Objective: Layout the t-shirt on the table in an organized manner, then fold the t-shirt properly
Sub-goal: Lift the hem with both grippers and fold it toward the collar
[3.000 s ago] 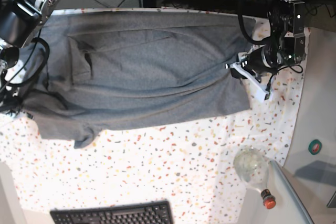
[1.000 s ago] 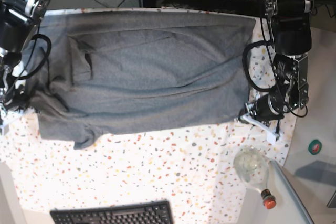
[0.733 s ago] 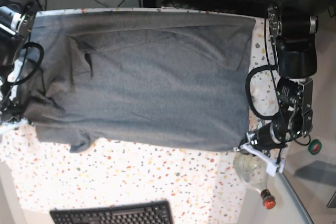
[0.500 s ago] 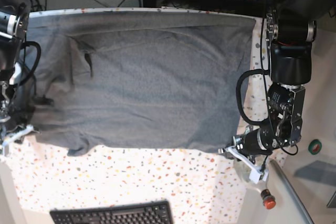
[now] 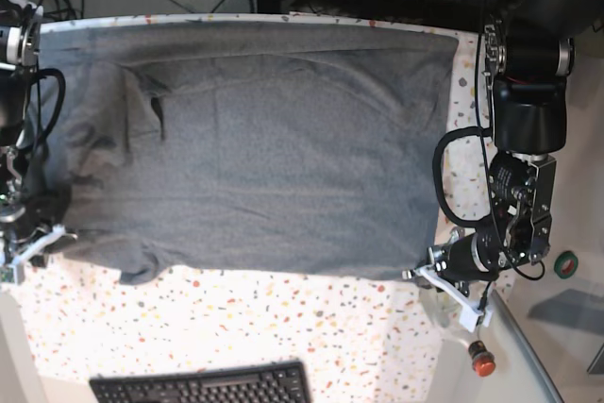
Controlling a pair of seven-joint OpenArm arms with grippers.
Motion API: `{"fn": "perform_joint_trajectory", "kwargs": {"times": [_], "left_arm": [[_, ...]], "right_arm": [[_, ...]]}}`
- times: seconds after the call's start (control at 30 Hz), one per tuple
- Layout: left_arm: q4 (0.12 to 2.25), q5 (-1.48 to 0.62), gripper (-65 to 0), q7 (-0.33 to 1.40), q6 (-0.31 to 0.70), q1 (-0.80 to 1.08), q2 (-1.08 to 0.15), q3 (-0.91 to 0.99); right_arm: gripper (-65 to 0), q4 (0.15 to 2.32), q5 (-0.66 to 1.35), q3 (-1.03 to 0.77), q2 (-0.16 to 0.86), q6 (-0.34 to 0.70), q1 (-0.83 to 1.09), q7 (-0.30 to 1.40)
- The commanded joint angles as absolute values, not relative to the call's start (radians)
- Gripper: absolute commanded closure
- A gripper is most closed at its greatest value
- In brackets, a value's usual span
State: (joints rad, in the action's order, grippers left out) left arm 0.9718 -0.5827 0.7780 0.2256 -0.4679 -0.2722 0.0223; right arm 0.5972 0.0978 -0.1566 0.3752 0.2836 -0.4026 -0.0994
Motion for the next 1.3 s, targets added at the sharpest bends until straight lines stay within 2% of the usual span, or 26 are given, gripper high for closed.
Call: {"fn": "perform_joint_trajectory", "kwargs": {"times": [0.0,0.2,0.4,0.57,0.67,0.87,1.27], "left_arm": [[0.993,-0.596,0.0,0.766,0.234,-0.483,-0.282,0.025],[1.116,-0.598,0.0,0.768,0.236,-0.401,-0.323,0.025],[1.190,-0.598,0.0,0.803,0.236,-0.340,-0.326,0.025],[1.248,-0.598,0.0,0.809,0.236,-0.305,-0.321,0.096],[1.276,-0.598,0.0,0.874,0.239,-0.292,-0.321,0.140],[1.287,-0.598,0.0,0.944,0.341,-0.248,-0.326,0.236],[1.419,-0.596,0.0,0.944,0.351,-0.117,-0.338,0.249]], "right_arm": [[0.0,0.588,0.102,-0.154,0.398,0.278,-0.435,-0.122],[0.0,0.553,0.101,-0.143,0.423,0.278,-0.437,-0.191],[0.0,0.553,0.101,-0.142,0.444,0.278,-0.437,-0.191],[0.0,0.553,0.101,-0.142,0.446,0.278,-0.435,-0.193],[0.0,0.555,0.101,-0.142,0.444,0.278,-0.407,-0.194],[0.0,0.568,0.105,-0.150,0.447,0.278,-0.366,-0.193],[0.0,0.832,0.108,-0.197,0.440,0.278,-0.211,-0.108]]}}
